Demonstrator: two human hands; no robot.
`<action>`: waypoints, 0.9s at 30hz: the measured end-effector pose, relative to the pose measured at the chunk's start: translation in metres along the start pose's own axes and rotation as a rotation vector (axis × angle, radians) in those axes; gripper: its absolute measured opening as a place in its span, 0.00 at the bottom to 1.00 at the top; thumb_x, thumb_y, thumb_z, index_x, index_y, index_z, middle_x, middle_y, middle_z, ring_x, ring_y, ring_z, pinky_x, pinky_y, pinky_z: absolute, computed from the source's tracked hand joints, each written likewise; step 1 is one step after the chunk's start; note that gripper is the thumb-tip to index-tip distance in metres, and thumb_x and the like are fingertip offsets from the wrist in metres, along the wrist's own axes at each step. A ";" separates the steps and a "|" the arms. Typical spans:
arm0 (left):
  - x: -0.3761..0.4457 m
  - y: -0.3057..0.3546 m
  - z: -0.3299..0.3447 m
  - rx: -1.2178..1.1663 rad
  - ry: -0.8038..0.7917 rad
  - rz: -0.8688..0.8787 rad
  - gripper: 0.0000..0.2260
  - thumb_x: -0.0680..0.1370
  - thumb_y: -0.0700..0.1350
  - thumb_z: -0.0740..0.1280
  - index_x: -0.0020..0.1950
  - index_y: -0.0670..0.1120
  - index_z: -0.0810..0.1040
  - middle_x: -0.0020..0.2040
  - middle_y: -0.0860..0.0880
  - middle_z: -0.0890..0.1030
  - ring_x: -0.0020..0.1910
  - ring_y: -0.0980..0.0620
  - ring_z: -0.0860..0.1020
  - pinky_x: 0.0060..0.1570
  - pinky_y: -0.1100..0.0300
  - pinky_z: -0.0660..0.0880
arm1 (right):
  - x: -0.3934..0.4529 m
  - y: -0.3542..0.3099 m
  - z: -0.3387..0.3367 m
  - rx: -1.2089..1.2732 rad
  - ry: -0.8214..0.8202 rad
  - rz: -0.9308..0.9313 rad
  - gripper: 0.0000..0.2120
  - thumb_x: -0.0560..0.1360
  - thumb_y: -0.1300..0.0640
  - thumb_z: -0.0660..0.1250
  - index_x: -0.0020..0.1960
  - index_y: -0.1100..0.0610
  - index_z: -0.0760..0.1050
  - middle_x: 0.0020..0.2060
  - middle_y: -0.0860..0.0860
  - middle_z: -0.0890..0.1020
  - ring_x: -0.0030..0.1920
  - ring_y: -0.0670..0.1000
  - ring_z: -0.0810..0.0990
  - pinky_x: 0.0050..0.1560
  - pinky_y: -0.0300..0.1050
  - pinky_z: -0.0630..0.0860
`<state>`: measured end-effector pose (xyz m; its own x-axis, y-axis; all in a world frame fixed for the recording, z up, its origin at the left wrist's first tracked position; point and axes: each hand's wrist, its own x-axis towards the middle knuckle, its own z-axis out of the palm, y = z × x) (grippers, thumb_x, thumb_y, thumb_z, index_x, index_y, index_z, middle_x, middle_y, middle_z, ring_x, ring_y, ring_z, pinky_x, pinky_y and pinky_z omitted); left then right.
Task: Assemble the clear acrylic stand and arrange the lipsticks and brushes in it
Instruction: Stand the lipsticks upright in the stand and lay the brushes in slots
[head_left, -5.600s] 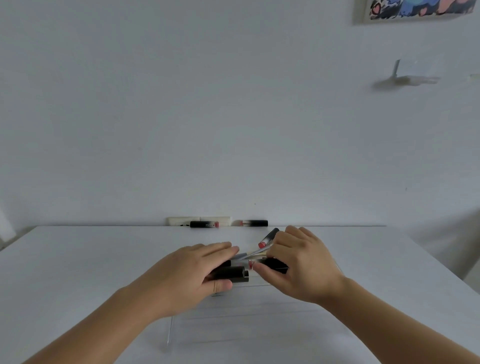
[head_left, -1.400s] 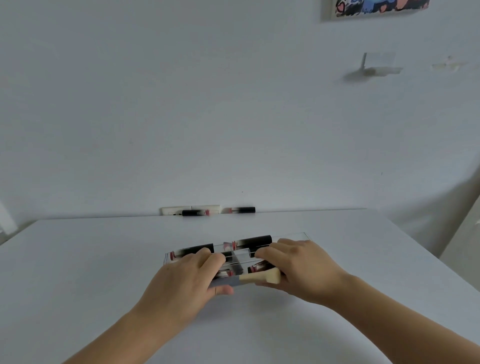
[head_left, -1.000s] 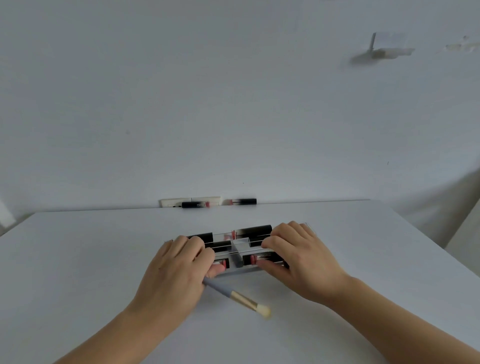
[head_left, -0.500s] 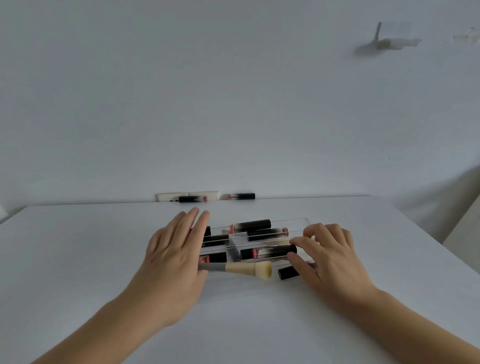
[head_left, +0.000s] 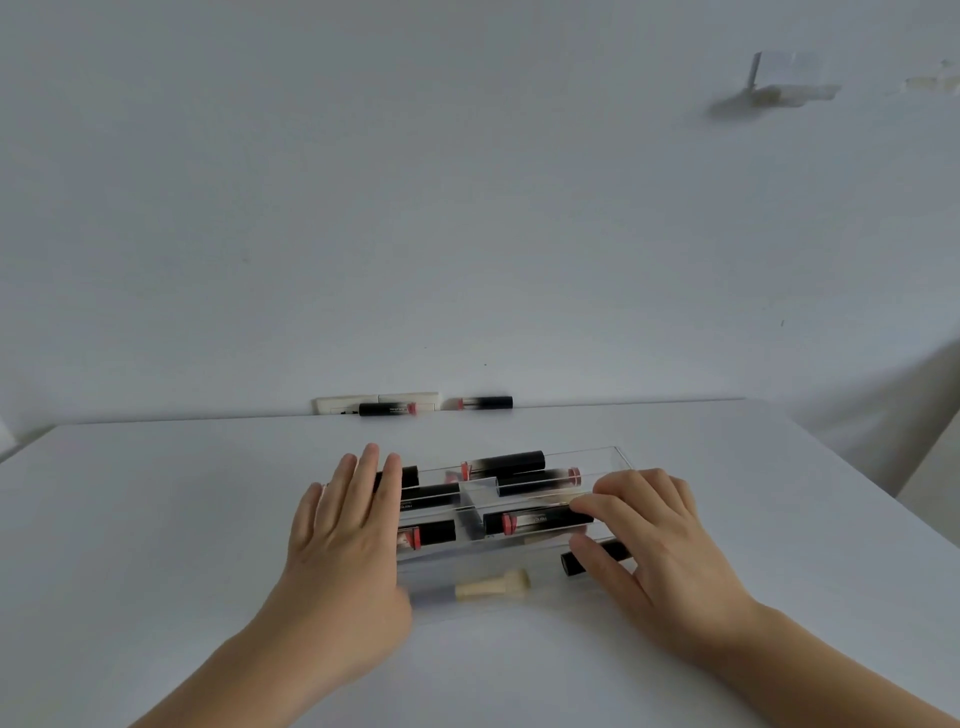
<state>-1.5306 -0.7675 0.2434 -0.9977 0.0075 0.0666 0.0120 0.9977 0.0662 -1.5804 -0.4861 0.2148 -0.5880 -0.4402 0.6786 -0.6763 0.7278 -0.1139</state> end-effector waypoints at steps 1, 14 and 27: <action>0.000 0.000 -0.002 -0.010 -0.006 0.007 0.46 0.76 0.42 0.56 0.60 0.51 0.11 0.68 0.53 0.16 0.73 0.50 0.21 0.73 0.49 0.26 | 0.000 0.000 0.000 -0.002 0.000 0.001 0.15 0.79 0.47 0.62 0.56 0.54 0.81 0.49 0.48 0.78 0.50 0.52 0.72 0.53 0.48 0.66; 0.063 -0.065 -0.049 -0.581 0.258 0.034 0.22 0.79 0.51 0.60 0.74 0.57 0.70 0.72 0.59 0.72 0.70 0.59 0.69 0.67 0.59 0.64 | 0.102 0.026 -0.010 0.177 -0.069 0.183 0.13 0.77 0.41 0.61 0.53 0.47 0.79 0.48 0.41 0.78 0.49 0.44 0.76 0.49 0.42 0.73; 0.204 -0.096 0.025 -0.040 0.216 0.228 0.16 0.81 0.54 0.62 0.67 0.51 0.76 0.59 0.52 0.76 0.59 0.50 0.70 0.60 0.55 0.69 | 0.215 -0.015 0.091 -0.040 -1.365 0.154 0.28 0.71 0.30 0.67 0.40 0.56 0.81 0.38 0.50 0.84 0.38 0.50 0.84 0.34 0.41 0.80</action>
<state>-1.7370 -0.8597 0.2261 -0.9321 0.2118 0.2936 0.2403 0.9686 0.0642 -1.7372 -0.6399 0.2964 -0.6364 -0.5005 -0.5869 -0.5660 0.8200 -0.0855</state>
